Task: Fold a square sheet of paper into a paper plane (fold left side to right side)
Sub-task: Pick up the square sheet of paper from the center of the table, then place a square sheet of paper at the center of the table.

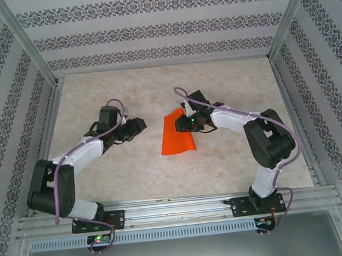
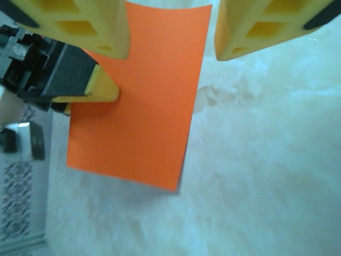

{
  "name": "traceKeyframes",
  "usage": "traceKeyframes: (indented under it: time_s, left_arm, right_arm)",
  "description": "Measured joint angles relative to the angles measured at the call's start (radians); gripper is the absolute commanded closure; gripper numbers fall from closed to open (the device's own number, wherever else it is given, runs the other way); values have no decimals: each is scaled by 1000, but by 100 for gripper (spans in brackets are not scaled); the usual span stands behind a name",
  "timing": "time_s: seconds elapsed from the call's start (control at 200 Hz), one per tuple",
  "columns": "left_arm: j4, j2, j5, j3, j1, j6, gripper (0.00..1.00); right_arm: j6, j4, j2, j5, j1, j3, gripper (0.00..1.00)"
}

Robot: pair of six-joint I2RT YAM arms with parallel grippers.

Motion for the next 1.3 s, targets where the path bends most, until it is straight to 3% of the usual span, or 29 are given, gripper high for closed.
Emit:
traceKeyframes:
  time_s: [0.195,0.335,0.415,0.61,0.809,1.044,1.299]
  left_arm:
    - [21,-173,22,-55,97,58,27]
    - [62,-281,58,-69,113,108,7]
    - [119,-336,98,-74,117,133,1]
    - [281,-357,247,-58,121,134,0]
    - [511,-278,406,-7,121,22,0]
    - [714,-204,484,19,87,-93,0]
    - [779,-148,515,62,-13,-120,1]
  right_arm:
    - [-22,142,-114,-154,-46,-82,63]
    - [-25,235,-195,-271,-69,-122,64]
    - [-19,290,-248,-341,-85,-144,65]
    - [37,421,-363,-492,-117,-158,67]
    - [154,571,-460,-597,-122,-157,68]
    - [273,713,-523,-609,-78,-113,69]
    - [307,768,-515,-561,1,-45,69]
